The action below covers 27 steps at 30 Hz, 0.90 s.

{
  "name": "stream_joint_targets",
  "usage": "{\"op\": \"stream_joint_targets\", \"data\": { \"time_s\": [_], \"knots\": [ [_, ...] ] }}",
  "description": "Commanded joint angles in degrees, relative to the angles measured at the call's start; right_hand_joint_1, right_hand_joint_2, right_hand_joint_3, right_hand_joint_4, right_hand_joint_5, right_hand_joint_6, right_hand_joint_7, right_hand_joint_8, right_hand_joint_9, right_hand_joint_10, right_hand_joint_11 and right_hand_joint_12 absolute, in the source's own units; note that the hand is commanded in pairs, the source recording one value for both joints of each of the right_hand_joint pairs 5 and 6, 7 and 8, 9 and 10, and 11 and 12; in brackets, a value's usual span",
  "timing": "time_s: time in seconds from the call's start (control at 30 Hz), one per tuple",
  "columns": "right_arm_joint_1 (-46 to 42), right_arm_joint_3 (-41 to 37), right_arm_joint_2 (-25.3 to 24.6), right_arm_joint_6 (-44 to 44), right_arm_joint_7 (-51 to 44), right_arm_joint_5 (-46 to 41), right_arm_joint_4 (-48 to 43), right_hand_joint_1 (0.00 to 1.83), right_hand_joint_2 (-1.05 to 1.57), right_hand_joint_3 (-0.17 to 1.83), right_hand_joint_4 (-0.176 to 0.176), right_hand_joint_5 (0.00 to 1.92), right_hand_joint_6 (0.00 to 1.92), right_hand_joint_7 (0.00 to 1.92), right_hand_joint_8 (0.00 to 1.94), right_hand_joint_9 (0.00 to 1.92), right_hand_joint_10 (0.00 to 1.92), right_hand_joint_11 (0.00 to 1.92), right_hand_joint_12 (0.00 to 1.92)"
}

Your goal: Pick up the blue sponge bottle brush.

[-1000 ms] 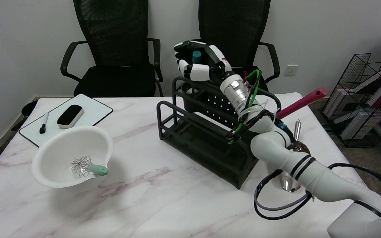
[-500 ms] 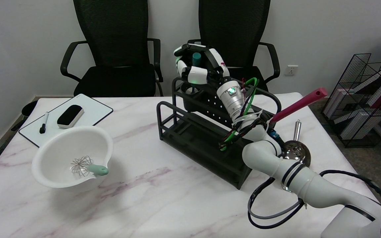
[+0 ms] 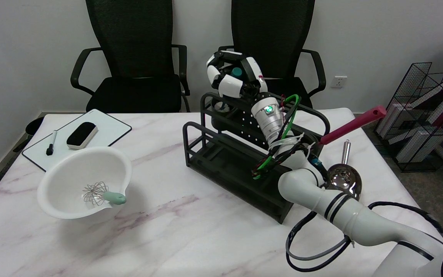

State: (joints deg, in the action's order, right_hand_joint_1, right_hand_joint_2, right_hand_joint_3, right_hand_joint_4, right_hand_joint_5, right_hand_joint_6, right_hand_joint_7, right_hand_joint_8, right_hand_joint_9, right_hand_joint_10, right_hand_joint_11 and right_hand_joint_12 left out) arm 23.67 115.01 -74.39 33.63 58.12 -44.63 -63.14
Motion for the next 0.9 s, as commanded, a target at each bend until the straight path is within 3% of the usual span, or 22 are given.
{"op": "stream_joint_targets", "data": {
  "time_s": [0.03,0.2,0.9],
  "knots": [
    [0.7,0.5,-0.9,1.3,-0.1,-0.3,0.5,0.95,1.12,0.84,0.000,1.53,1.53,1.72,1.72,1.64,1.64,1.76,1.76],
    [2.4,1.5,-1.4,0.3,0.0,-0.3,1.2,0.86,1.21,0.79,0.000,1.63,1.63,1.74,1.74,1.65,1.65,1.78,1.78],
    [6.4,1.9,-2.2,-3.0,0.3,-0.3,2.7,0.88,1.24,0.76,0.000,1.72,1.72,1.73,1.73,1.69,1.69,1.89,1.89]
  ]
}}
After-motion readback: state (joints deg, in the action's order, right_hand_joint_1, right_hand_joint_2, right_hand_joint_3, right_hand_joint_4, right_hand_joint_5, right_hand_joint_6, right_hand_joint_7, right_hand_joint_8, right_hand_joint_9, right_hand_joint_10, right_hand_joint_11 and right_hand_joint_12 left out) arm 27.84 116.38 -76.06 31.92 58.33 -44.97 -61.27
